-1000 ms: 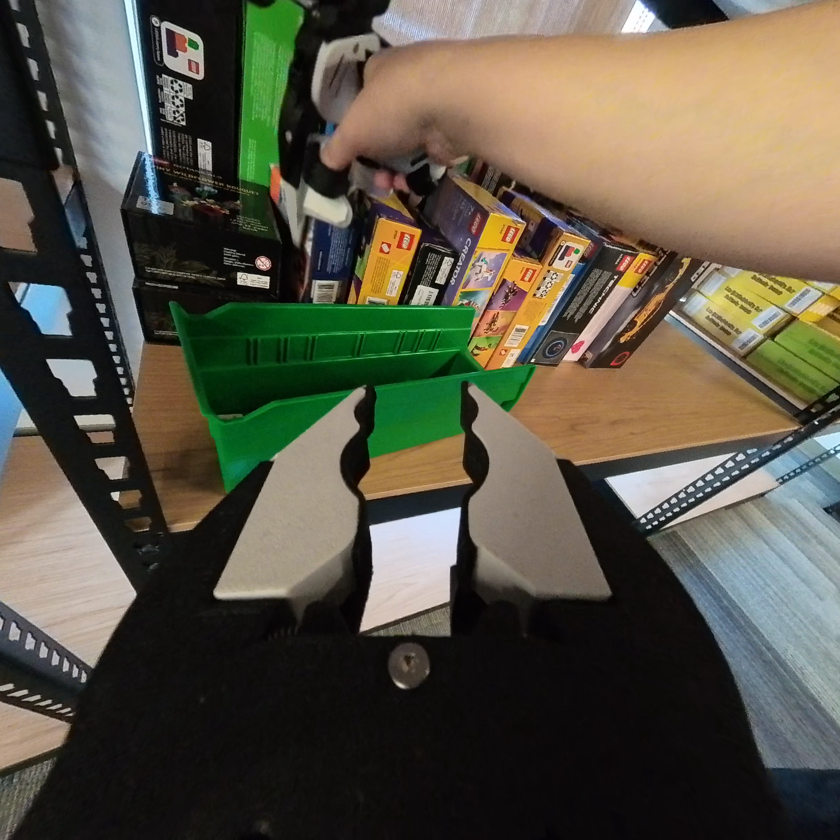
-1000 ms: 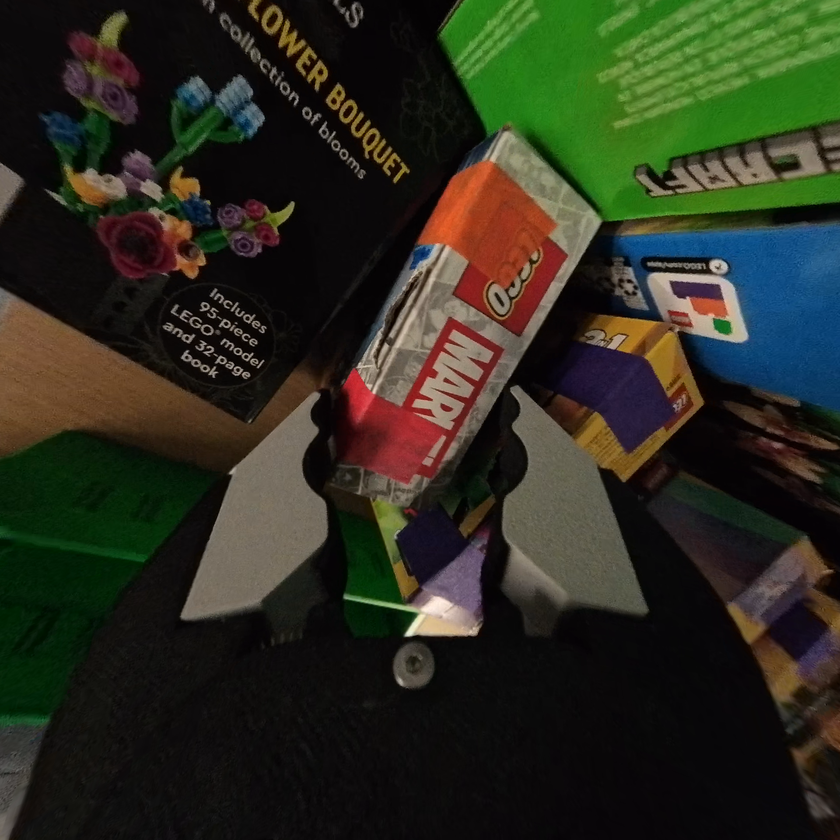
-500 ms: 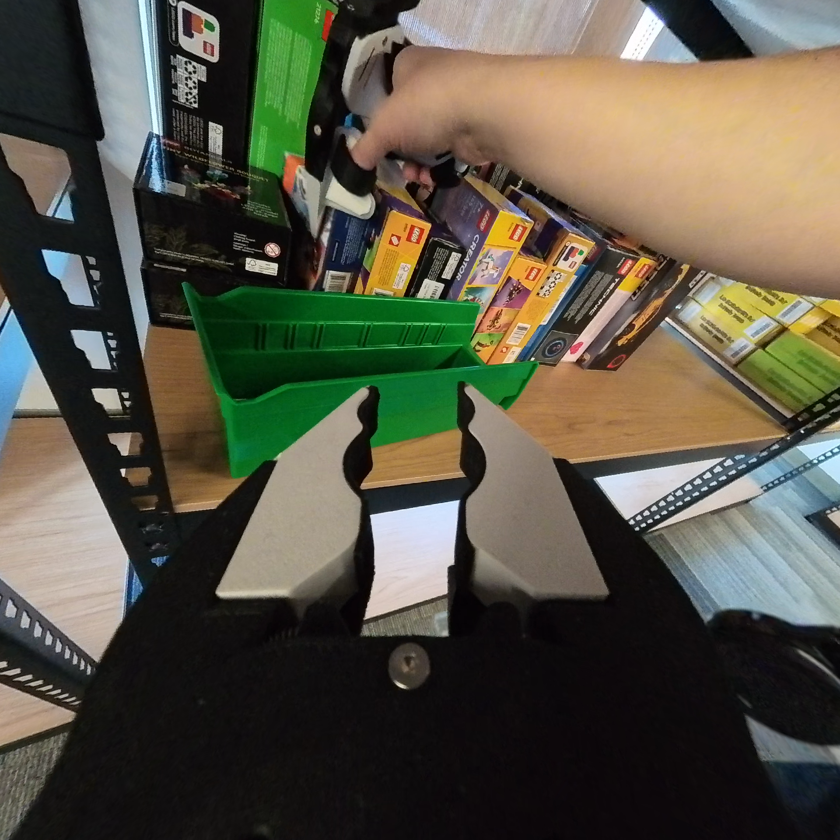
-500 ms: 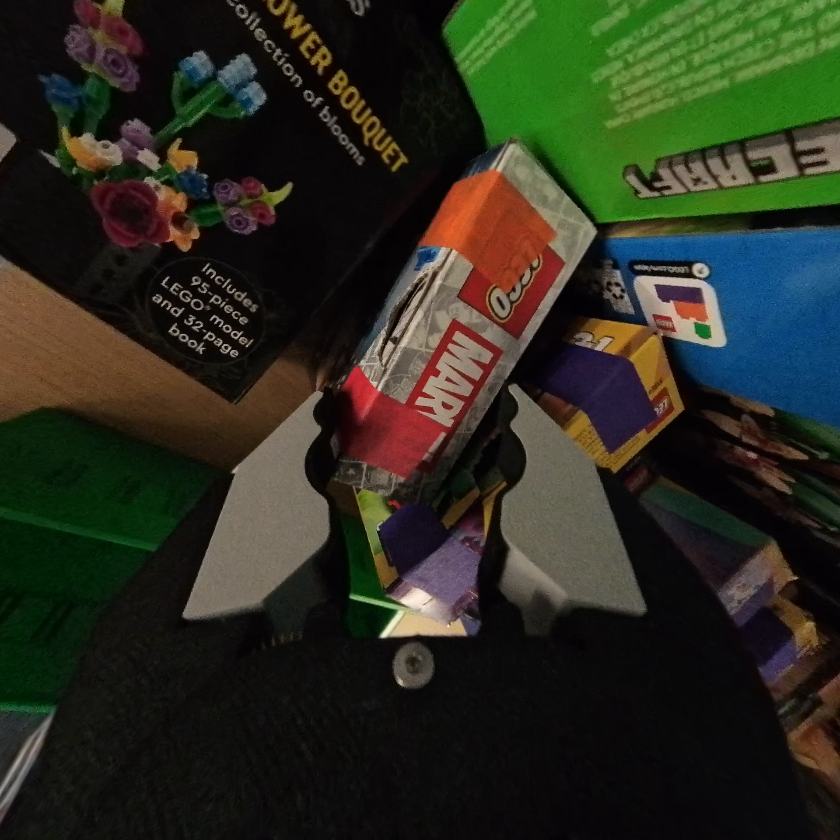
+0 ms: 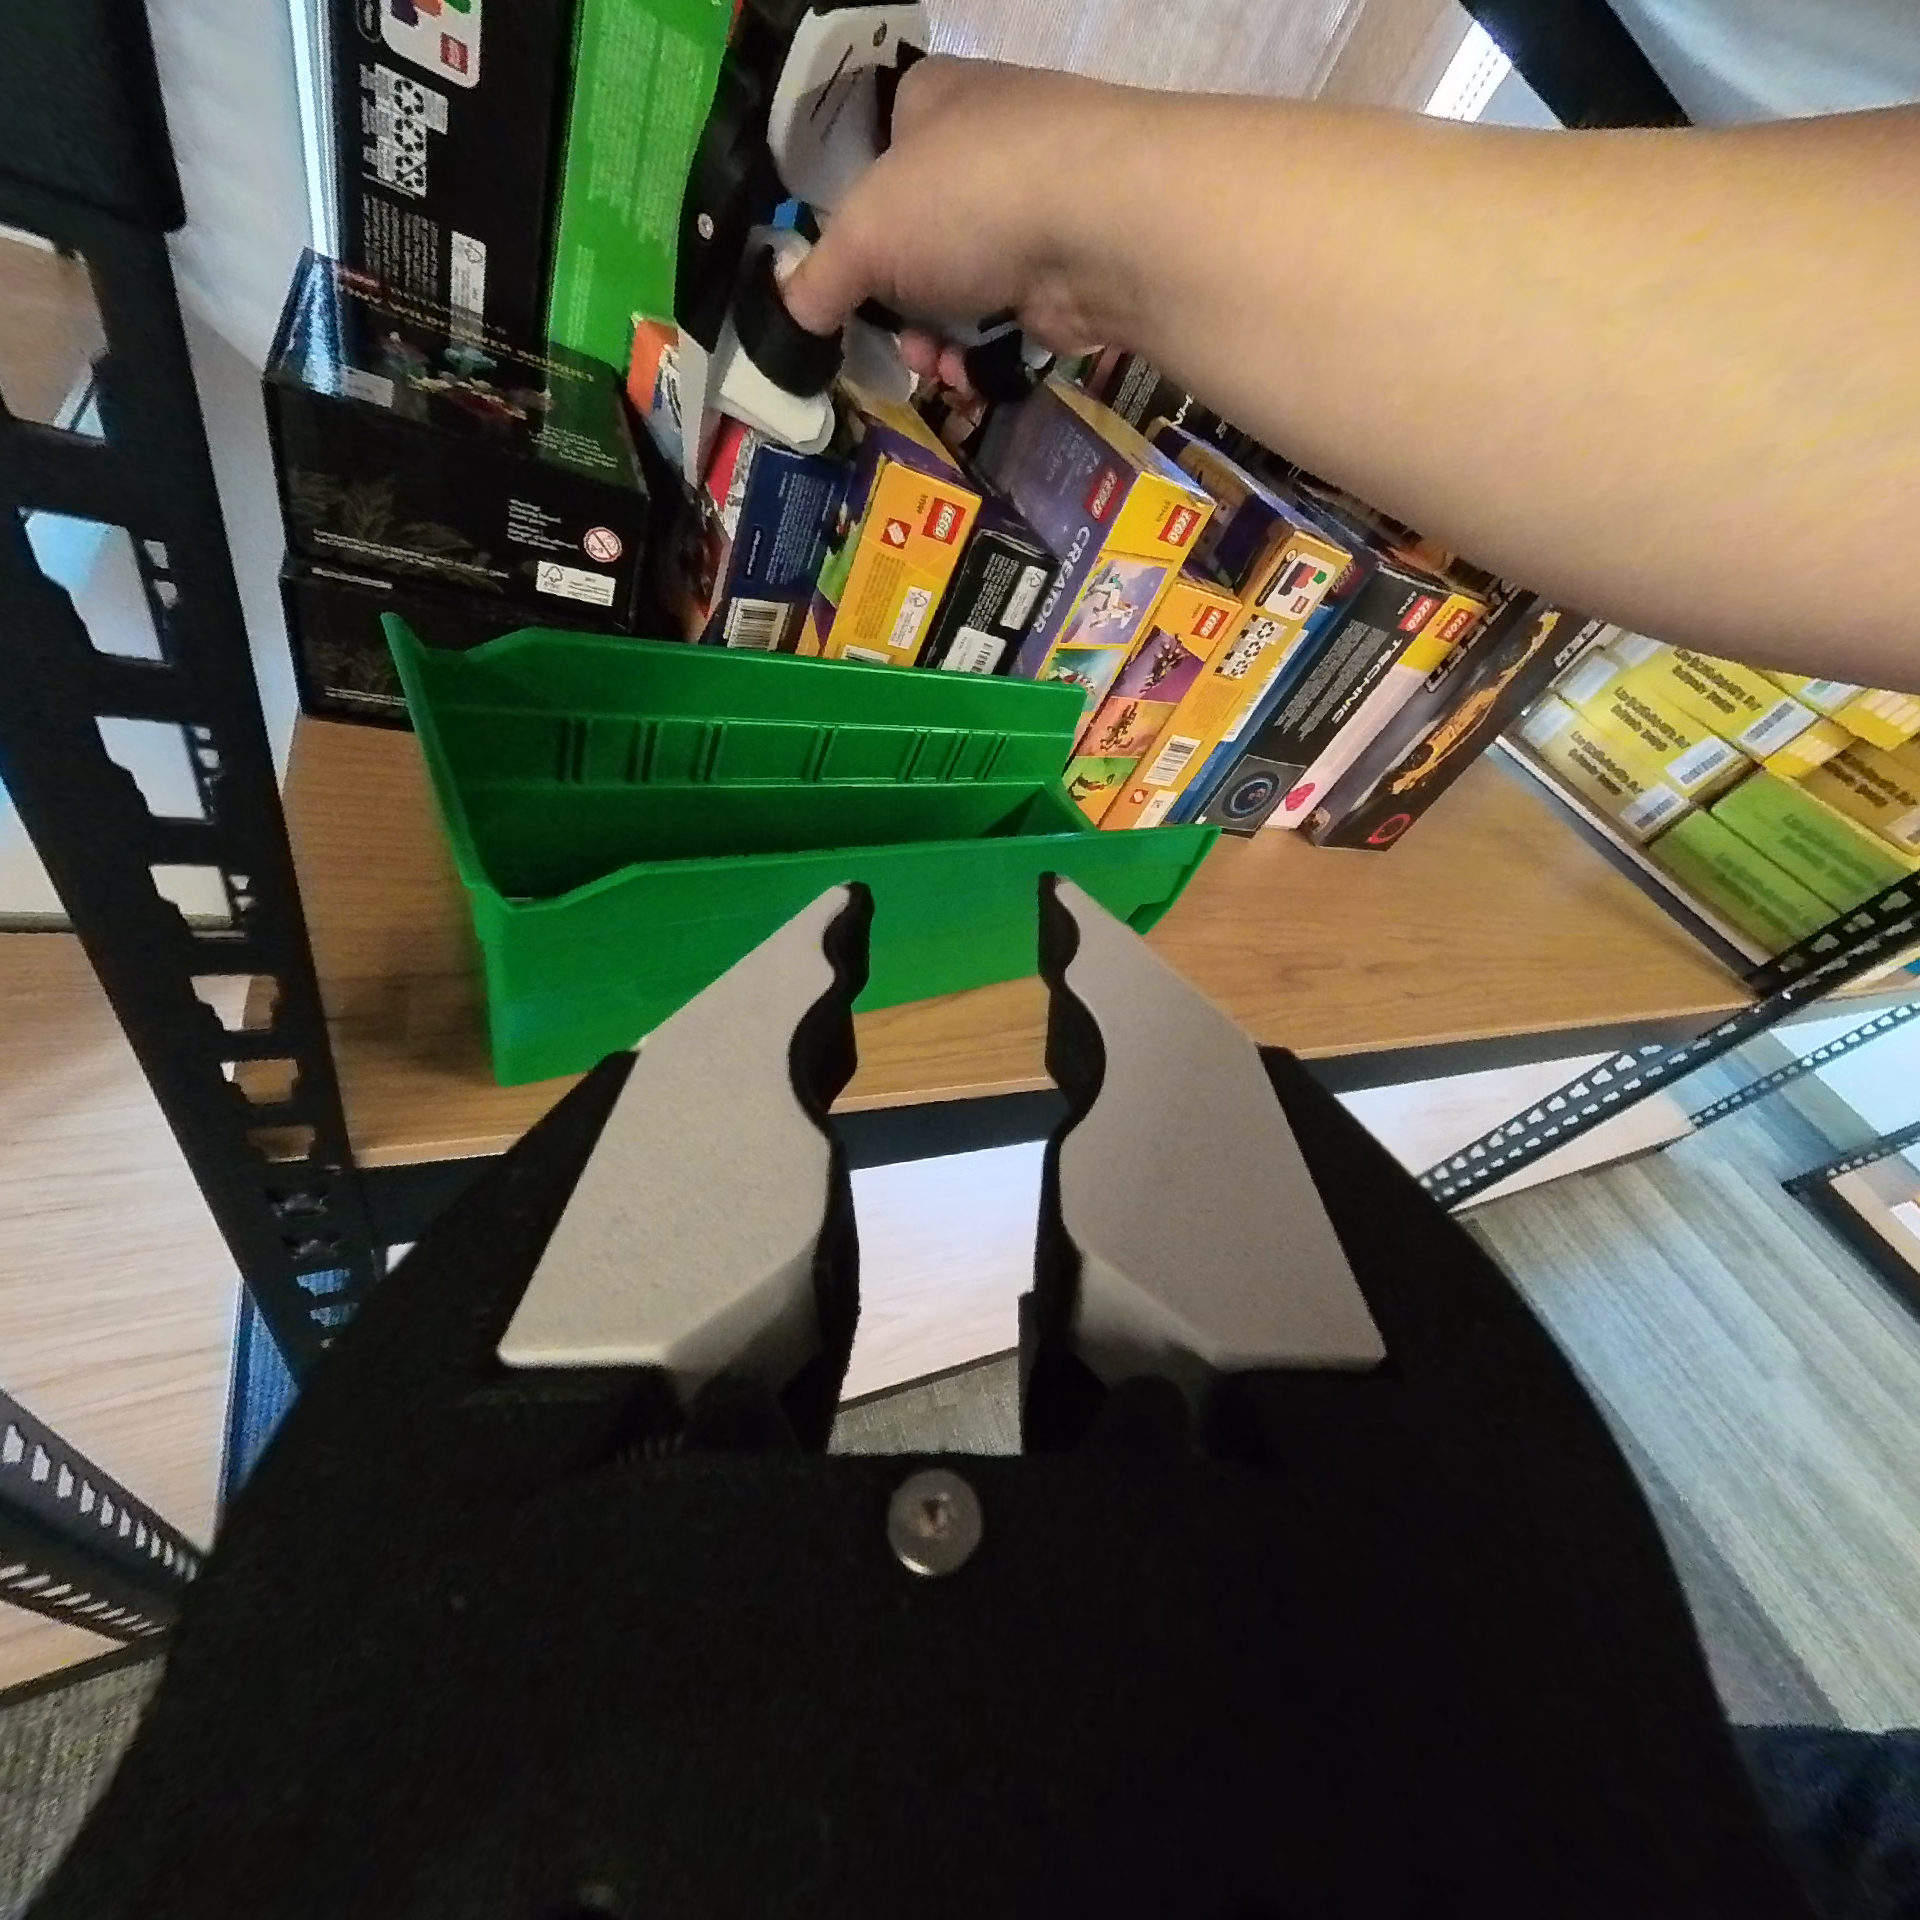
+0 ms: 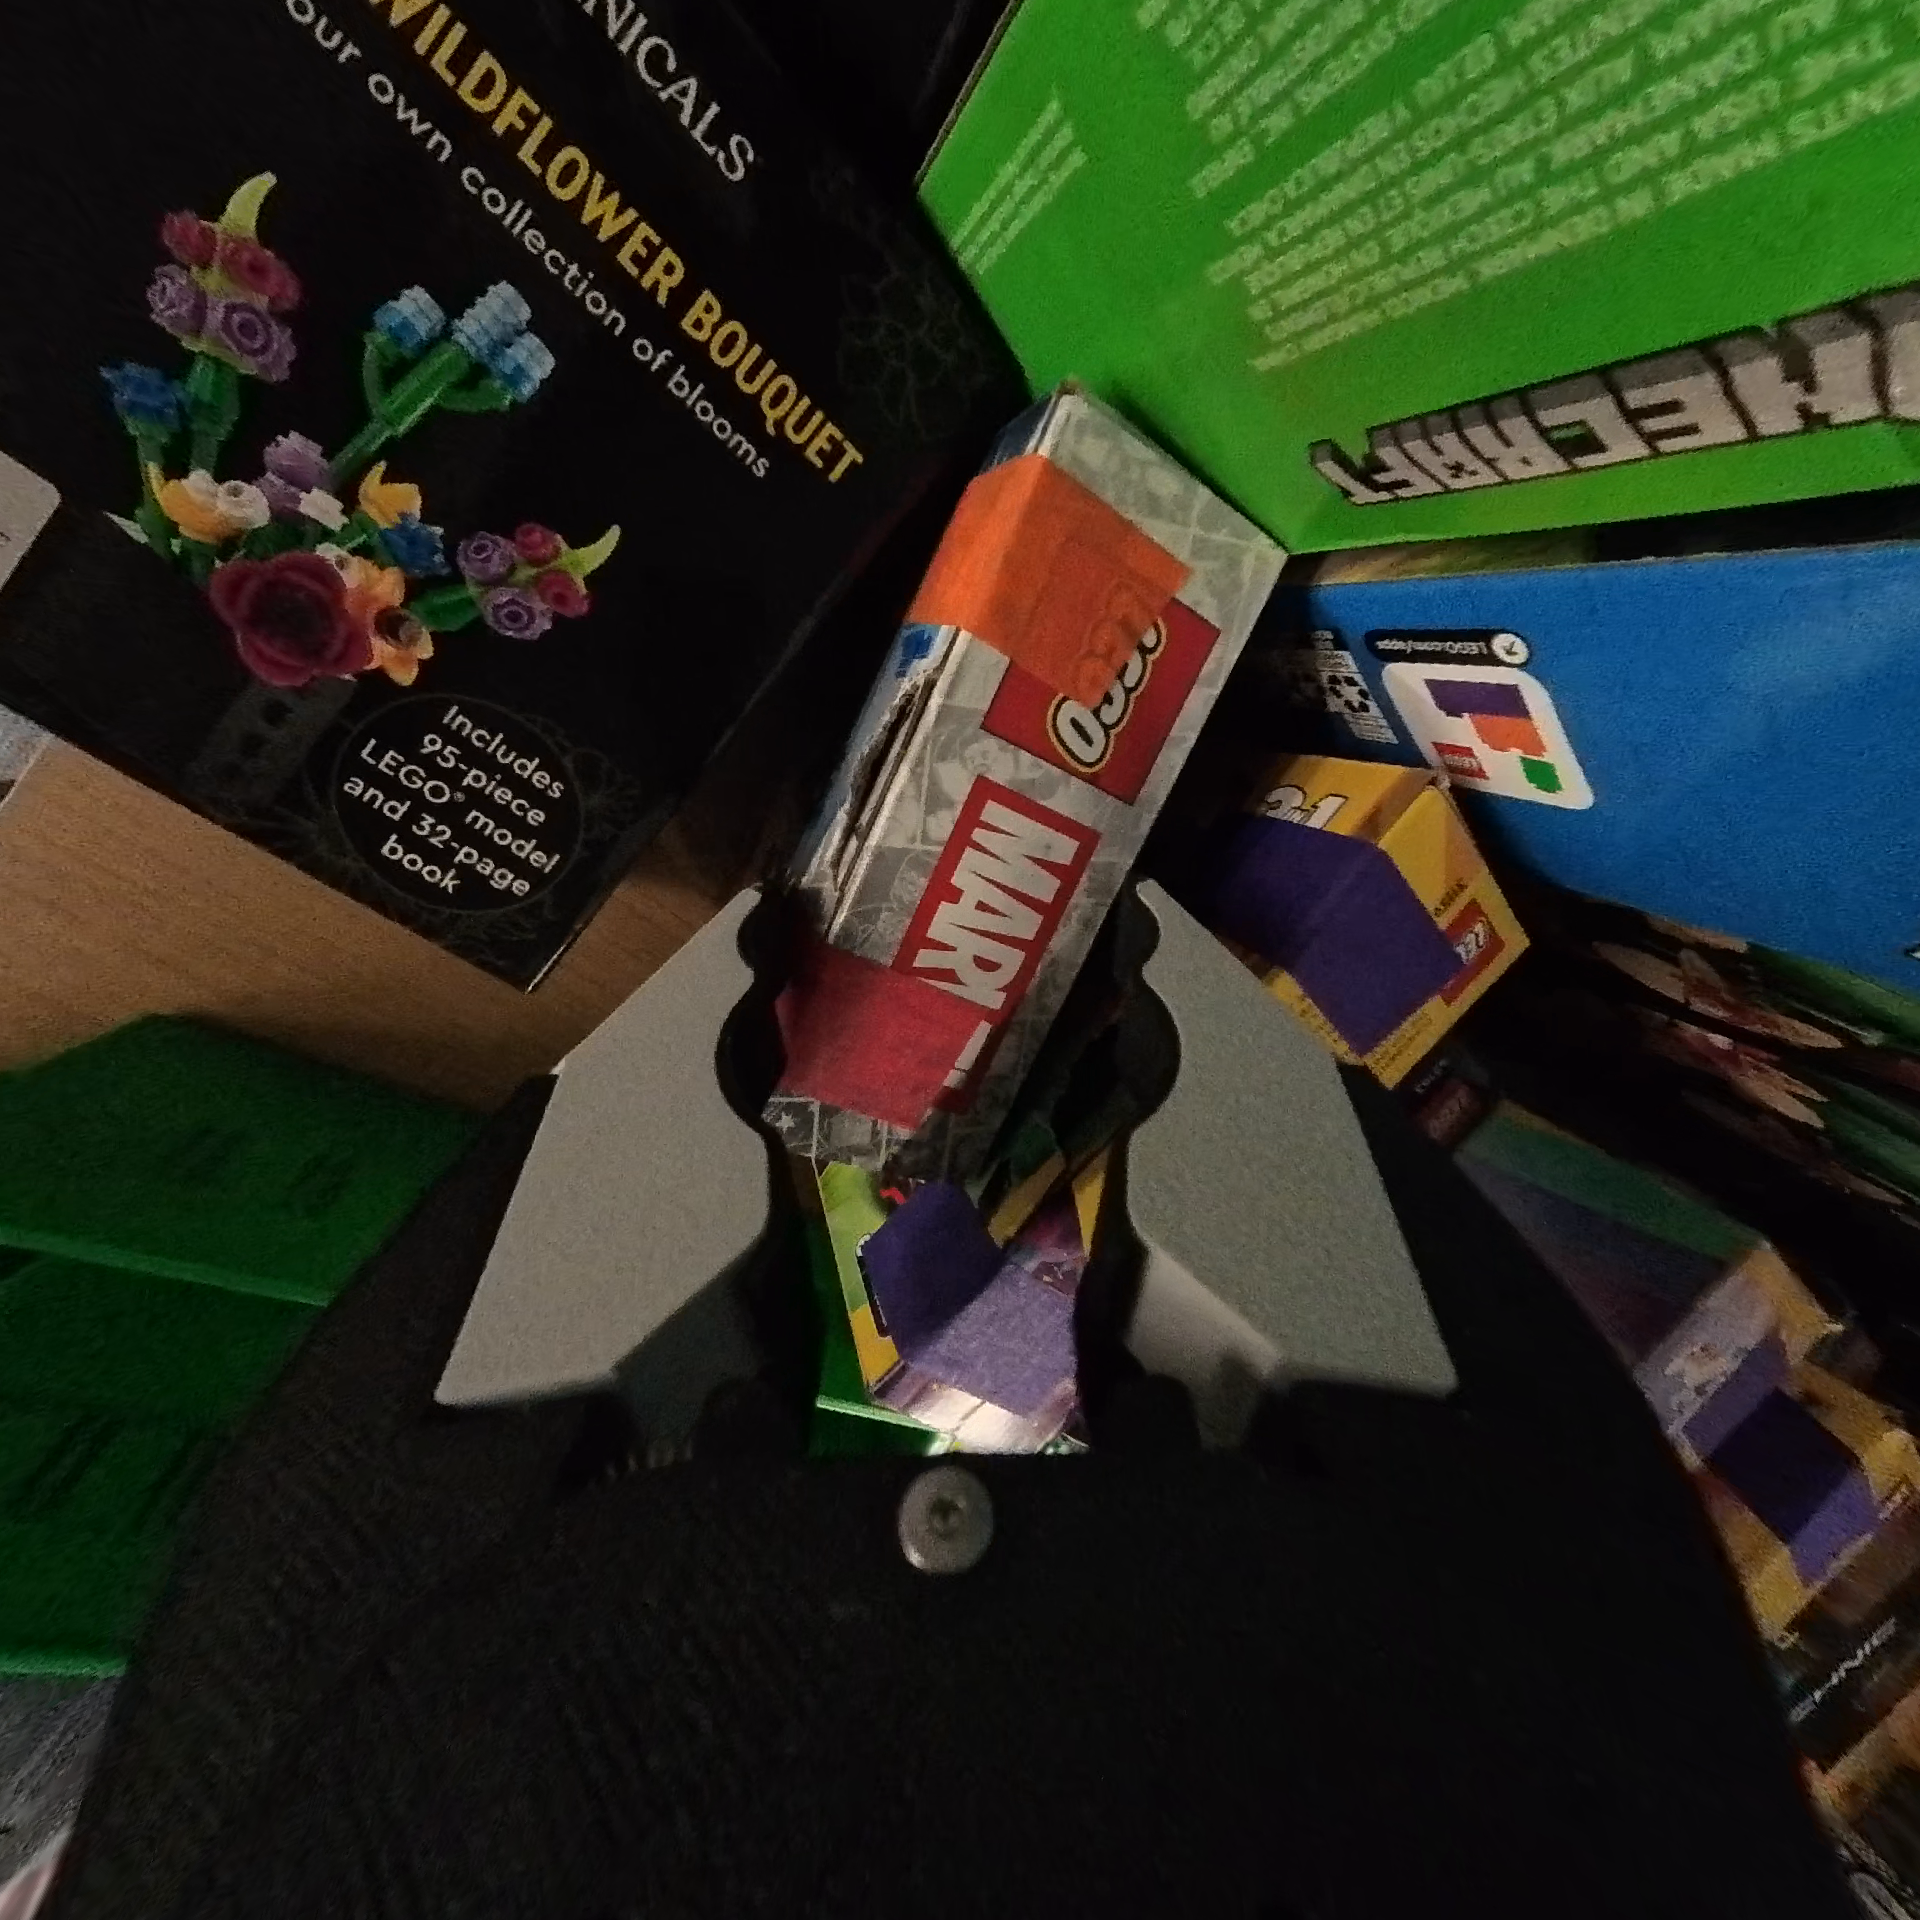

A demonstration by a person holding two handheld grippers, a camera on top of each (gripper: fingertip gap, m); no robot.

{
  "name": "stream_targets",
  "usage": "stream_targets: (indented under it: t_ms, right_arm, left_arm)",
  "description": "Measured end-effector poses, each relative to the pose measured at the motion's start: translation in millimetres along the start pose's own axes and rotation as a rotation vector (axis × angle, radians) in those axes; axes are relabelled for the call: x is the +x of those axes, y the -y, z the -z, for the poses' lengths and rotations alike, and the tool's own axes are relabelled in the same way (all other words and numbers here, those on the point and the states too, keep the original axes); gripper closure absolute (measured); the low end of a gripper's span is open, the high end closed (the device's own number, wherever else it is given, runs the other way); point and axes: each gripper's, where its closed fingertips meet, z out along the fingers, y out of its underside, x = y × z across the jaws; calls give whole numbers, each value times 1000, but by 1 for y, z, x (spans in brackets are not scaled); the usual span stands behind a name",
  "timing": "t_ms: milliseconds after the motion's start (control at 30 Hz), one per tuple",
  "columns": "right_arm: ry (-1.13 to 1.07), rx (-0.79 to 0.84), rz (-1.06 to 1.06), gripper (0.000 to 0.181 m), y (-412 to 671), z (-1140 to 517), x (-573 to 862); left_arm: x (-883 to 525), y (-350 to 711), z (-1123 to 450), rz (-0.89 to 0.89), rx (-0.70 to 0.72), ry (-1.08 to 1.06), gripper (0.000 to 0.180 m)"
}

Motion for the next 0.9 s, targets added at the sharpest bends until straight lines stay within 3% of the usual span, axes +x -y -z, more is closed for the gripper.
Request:
stream_targets:
  t_ms: [267, 467, 900]
  right_arm:
    - [-3, 126, -29, 118, 15, 12, 7]
    - [-35, 41, 69, 116, 8, 5, 4]
    - [-43, 24, 95, 113, 2, 3, 2]
  left_arm:
    - [1, -1, -2, -4, -9, -4, 150]
    - [-1, -4, -1, 10, -14, -1, 150]
    - [-3, -5, 0, 16, -17, -2, 151]
